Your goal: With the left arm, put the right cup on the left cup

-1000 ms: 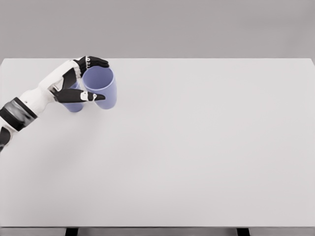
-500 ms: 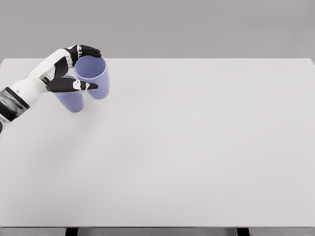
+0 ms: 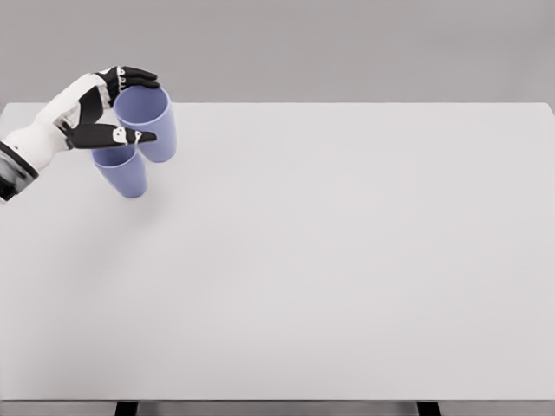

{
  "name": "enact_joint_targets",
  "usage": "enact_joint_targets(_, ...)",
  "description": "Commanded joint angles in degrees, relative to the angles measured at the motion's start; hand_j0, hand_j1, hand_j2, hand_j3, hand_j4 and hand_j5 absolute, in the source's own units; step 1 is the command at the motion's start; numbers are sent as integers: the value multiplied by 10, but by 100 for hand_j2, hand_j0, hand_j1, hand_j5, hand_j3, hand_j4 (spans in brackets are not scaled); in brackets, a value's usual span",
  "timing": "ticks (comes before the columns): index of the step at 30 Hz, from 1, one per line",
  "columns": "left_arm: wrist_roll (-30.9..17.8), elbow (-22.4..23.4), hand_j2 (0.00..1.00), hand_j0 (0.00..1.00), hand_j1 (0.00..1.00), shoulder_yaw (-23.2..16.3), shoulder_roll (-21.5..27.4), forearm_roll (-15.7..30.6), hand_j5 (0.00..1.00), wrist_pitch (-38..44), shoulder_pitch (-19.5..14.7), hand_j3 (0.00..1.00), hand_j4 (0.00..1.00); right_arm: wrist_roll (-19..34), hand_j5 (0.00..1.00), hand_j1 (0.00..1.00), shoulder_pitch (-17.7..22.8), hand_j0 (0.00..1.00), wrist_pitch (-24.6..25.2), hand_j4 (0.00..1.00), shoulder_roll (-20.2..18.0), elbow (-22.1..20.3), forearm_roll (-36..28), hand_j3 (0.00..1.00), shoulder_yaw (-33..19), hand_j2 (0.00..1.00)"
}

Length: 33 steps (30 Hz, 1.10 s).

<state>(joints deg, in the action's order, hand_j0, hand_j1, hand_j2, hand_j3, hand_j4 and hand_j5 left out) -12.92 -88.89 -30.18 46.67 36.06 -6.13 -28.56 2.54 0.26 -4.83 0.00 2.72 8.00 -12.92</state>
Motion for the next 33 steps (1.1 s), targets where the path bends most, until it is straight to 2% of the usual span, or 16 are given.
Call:
enact_joint_targets(1,0,11,71,71,71,0,1,3,71,1,0,71,71,0,100,100,0,100,0,100,0,0,0,100,0,100)
enact_joint_targets(5,0,22,71,71,71,0,4,7,71,1,-7,71,71,0,100,100,0,100,0,100,0,0,0,100,0,100)
enact_joint_targets(8,0,24,71,71,71,0,28,17,71,1,-13,71,71,0,100,100,0,100,0,100,0,0,0,100,0,100)
enact_joint_targets(23,0,79,71,71,71,2,27,23,71,0,-27,71,71,0,100,100,0,100,0,100,0,0,0,100,0,100)
enact_joint_targets(33,0,85,71,71,71,2,28,23,71,-1,-28,71,71,0,100,100,-1,100,0,100,0,0,0,100,0,100)
